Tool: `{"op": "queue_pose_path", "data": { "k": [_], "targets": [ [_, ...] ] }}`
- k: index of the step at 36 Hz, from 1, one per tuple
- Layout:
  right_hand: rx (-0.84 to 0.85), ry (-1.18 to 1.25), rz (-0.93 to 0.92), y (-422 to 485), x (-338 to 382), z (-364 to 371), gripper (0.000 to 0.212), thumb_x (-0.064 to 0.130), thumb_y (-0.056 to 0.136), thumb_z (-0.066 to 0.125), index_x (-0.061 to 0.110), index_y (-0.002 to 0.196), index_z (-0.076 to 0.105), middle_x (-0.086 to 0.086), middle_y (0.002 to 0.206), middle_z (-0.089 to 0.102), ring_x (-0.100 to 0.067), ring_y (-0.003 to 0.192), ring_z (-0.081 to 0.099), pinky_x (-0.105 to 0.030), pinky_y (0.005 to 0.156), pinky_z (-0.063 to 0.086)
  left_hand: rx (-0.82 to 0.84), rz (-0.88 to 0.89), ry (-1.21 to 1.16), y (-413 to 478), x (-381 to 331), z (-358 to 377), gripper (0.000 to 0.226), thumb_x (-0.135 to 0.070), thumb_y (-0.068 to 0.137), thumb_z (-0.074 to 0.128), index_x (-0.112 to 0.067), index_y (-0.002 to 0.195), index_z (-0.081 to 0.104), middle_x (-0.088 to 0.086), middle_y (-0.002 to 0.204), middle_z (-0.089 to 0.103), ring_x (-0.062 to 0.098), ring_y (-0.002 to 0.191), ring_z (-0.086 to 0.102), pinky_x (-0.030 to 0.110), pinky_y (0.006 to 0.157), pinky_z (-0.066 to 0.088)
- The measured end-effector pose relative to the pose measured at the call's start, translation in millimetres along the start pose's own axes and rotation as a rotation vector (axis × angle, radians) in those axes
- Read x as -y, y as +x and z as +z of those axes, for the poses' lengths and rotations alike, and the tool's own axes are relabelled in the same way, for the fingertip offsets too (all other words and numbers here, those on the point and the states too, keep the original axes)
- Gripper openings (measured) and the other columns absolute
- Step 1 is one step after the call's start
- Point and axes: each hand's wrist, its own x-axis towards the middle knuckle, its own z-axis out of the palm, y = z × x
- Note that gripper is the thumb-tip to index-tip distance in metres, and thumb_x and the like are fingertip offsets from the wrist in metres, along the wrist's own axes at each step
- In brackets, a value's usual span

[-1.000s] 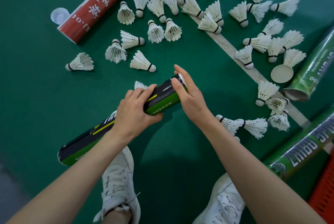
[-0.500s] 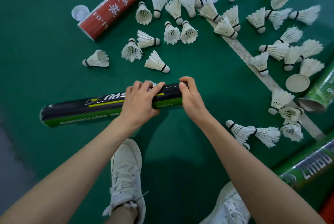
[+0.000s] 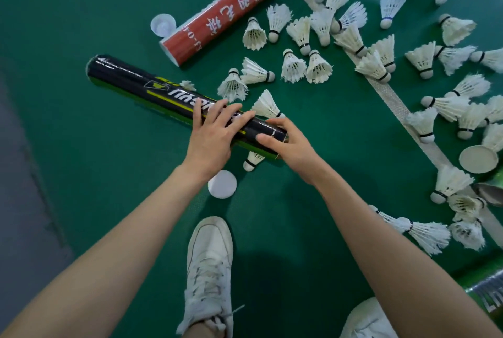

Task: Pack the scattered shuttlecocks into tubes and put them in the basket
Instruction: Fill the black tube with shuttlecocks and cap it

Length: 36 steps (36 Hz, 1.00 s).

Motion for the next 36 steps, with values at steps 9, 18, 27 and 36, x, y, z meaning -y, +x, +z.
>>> {"op": "queue_pose_path", "data": {
  "k": [9,18,27,36],
  "targets": [
    [-0.114,-0.137,-0.102,33.1,33.4,83.1,0.049,0.041,0.083,0.068,0.018,0.122,0.050,-0.003,0.118,0.048,-0.013,0.099,0.052,-0.027,0.086,0.044,-0.279,-0.665,-0.788,-16.3,22.0,-2.2,0.055,0.012,0.084,0.036,-0.010,0.131,0.053,0.011,0.155,0.015,0.024,0.144,0.010,0.026,0.117,0.005],
    [0.136,-0.306,-0.068,34.7,19.9,110.7,0.041,0.024,0.092,0.061,0.012,0.130,0.048,-0.008,0.127,0.049,-0.011,0.080,0.057,-0.007,0.069,0.043,-0.289,-1.237,-1.121,-19.4,51.1,5.6,0.070,-0.020,0.075,0.076,-0.034,0.133,0.040,0.012,0.151,0.004,0.024,0.121,0.044,0.029,0.100,0.039],
    [0.110,-0.861,-0.224,35.6,-3.9,79.4,0.039,0.021,0.096,0.050,0.013,0.135,0.047,-0.006,0.137,0.047,-0.023,0.133,0.032,-0.032,0.110,0.025,-0.176,-1.129,-1.090,-39.5,60.6,14.1,0.081,-0.016,0.078,0.076,-0.035,0.142,0.032,0.005,0.156,-0.011,0.016,0.138,0.024,0.016,0.099,0.022],
    [0.117,-1.298,-0.168,28.9,-21.2,62.7,0.047,0.025,0.093,0.053,0.016,0.137,0.042,-0.008,0.144,0.034,-0.029,0.143,0.010,-0.058,0.115,0.005,-0.099,-1.055,-0.944,-49.7,53.6,18.6,0.080,-0.031,0.079,0.074,-0.036,0.144,0.028,0.002,0.156,-0.019,0.020,0.145,-0.005,0.038,0.118,0.010]
  ]
}}
